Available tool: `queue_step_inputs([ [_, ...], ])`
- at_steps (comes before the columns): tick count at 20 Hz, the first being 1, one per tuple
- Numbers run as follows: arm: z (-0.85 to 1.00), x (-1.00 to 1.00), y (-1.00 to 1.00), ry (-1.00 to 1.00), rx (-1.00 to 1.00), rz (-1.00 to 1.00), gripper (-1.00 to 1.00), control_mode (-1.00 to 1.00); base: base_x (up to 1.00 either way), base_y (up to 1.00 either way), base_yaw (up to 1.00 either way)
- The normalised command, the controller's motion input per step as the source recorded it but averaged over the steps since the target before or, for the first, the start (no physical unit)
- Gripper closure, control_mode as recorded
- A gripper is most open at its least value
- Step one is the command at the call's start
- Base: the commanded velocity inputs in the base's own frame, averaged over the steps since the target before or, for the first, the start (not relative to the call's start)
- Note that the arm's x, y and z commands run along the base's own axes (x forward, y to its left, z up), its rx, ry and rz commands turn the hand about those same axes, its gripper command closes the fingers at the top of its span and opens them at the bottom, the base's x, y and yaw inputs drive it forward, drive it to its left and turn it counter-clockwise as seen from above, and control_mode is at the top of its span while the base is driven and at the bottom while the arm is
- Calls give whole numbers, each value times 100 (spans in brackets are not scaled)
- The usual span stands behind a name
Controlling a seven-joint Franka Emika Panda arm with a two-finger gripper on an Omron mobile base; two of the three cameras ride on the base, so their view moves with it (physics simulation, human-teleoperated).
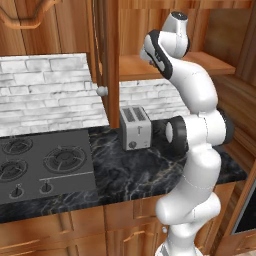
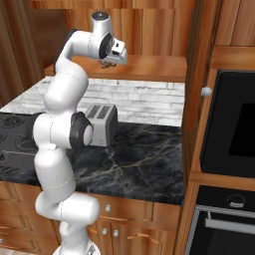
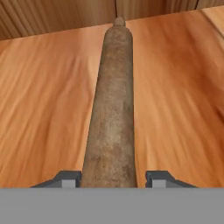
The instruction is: Open the cabinet, retrieve the rolling pin, and place it next to the meat on the cutting board to prepare for tenderizing.
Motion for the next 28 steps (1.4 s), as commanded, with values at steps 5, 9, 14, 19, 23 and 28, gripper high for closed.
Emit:
queue_step_inputs([
  [5,-25,13,4,5,0,0,100,-100,0,0,0],
  [9,-15,14,4,6,0,0,100,-100,0,0,0],
  [14,-4,15,0,1,1,0,100,-100,0,0,0],
  [19,-2,2,0,0,2,0,100,-100,0,0,0],
  [23,0,0,0,0,0,0,100,-100,0,0,0],
  [28,0,-33,17,-8,0,0,100,-100,0,0,0],
])
